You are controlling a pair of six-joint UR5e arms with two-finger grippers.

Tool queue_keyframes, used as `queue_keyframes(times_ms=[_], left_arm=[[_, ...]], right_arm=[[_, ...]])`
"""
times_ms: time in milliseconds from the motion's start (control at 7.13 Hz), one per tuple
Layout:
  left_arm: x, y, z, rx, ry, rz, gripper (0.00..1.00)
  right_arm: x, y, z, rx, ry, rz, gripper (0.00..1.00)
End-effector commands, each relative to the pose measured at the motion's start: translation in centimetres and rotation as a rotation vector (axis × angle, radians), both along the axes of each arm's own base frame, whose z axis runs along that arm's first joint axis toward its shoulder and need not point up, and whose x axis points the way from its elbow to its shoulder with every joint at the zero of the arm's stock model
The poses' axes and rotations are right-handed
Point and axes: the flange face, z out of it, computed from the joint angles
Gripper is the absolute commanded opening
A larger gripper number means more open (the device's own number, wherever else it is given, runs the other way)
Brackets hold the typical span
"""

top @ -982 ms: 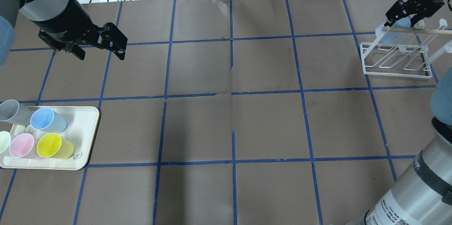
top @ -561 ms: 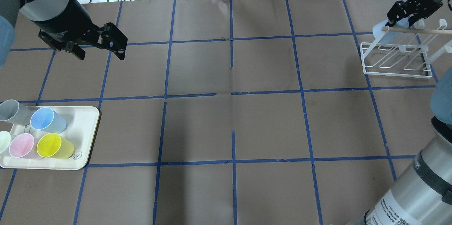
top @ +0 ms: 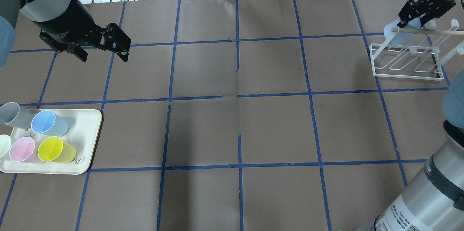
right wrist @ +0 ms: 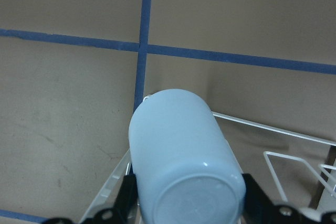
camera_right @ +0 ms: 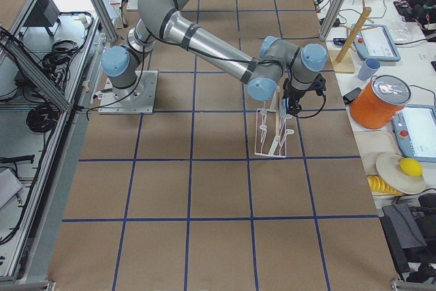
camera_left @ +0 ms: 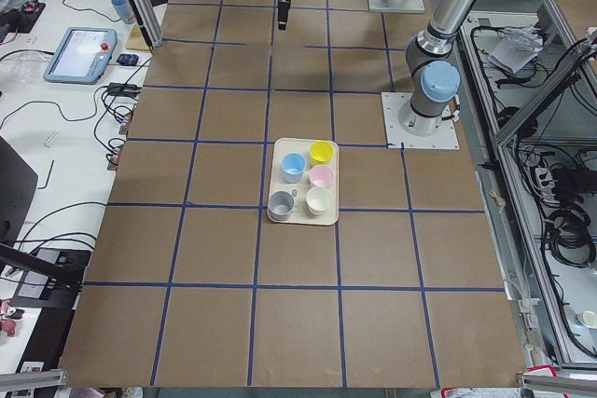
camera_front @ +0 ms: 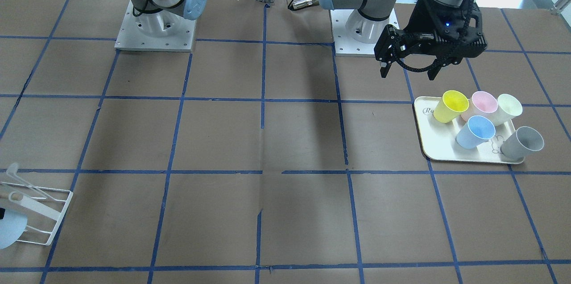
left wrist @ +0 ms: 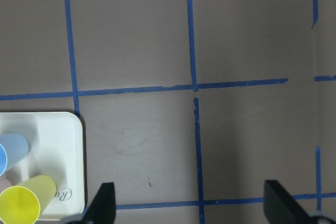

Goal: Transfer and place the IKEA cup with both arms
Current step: 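Lift the light blue cup off the rack with the right gripper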

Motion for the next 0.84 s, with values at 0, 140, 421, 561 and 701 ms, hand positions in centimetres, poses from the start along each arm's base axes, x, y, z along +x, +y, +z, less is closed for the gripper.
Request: queue_keyframes(times_ms=[0, 140, 421, 561, 701], left_arm=[[0.0, 0.0, 0.0, 0.000, 0.000, 0.000, 1.00], [0.0, 0.0, 0.0, 0.000, 0.000, 0.000, 1.00], [0.0, 0.0, 0.0, 0.000, 0.000, 0.000, 1.00], [0.1, 0.0, 0.0, 0.000, 0.000, 0.002, 1.00], [0.1, 0.0, 0.0, 0.000, 0.002, 0.002, 1.00]], right_arm=[[-0.1, -0.1, 0.9, -0.012, 0.011, 0.000, 0.46], [-0.2, -0.3, 1.5, -0.017, 0.015, 0.000, 0.46], [-0.2, -0.5, 3.7, 0.003, 0.007, 0.000, 0.44], [-0.2, -0.5, 4.9, 0.014, 0.002, -0.001, 0.44], [-0.4, -0.6, 5.8, 0.017, 0.014, 0.001, 0.44]])
